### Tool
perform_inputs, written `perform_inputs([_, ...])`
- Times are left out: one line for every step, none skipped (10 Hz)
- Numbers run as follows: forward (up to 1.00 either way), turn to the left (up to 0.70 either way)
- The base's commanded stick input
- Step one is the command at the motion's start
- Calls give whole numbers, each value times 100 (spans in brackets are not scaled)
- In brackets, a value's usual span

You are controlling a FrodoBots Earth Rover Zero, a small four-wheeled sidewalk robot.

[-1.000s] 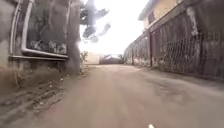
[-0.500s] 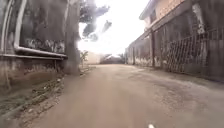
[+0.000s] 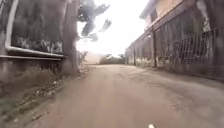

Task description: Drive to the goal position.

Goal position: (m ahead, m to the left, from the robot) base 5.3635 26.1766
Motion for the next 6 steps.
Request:
perform_inputs([50, 0])
perform_inputs([50, 0])
perform_inputs([50, 0])
perform_inputs([50, 0])
perform_inputs([50, 0])
perform_inputs([50, 0])
